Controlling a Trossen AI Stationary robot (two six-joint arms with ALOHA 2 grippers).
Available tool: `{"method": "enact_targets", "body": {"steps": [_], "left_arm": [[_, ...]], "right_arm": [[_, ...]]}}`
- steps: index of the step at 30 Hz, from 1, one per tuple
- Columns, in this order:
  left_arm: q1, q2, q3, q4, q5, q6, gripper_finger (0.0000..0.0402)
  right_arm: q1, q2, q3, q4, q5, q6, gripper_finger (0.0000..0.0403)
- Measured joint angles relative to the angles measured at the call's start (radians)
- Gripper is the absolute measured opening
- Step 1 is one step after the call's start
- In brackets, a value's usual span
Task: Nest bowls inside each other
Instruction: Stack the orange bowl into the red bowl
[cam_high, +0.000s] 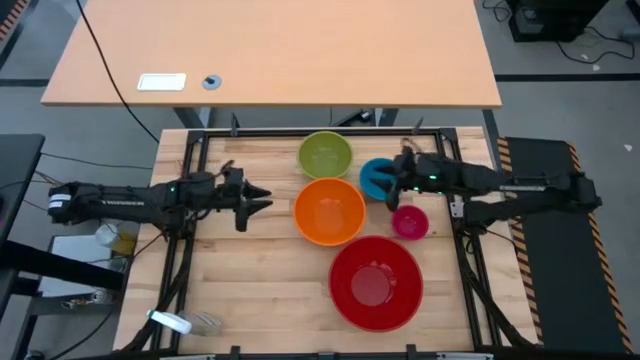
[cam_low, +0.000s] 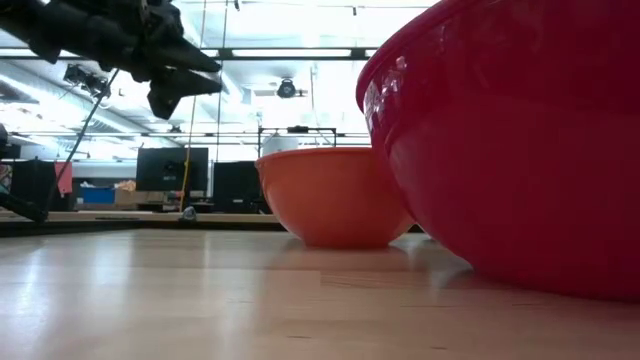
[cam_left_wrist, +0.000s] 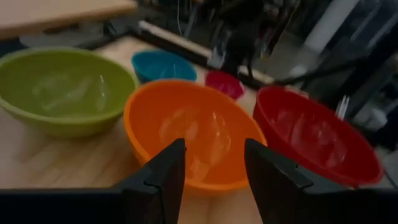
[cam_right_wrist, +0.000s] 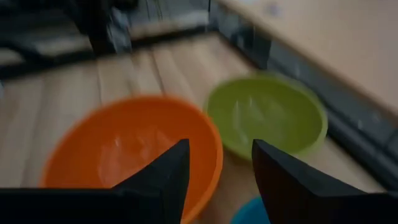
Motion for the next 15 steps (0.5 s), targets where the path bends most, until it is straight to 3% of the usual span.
{"method": "enact_targets", "body": {"steps": [6,15], "left_arm": [[0.003,0.098,0.058,0.001,-0.012,-0.006,0.0166],[-0.001,0.132,0.068,0.001,-0.011,-0.026,0.0166]], "right_arm": [[0.000,0.233,0.187,-0.250,0.000,0.013,0.0180],[-0.039,0.496,0.380,-0.396,-0.043,-0.019,0.0180]]}}
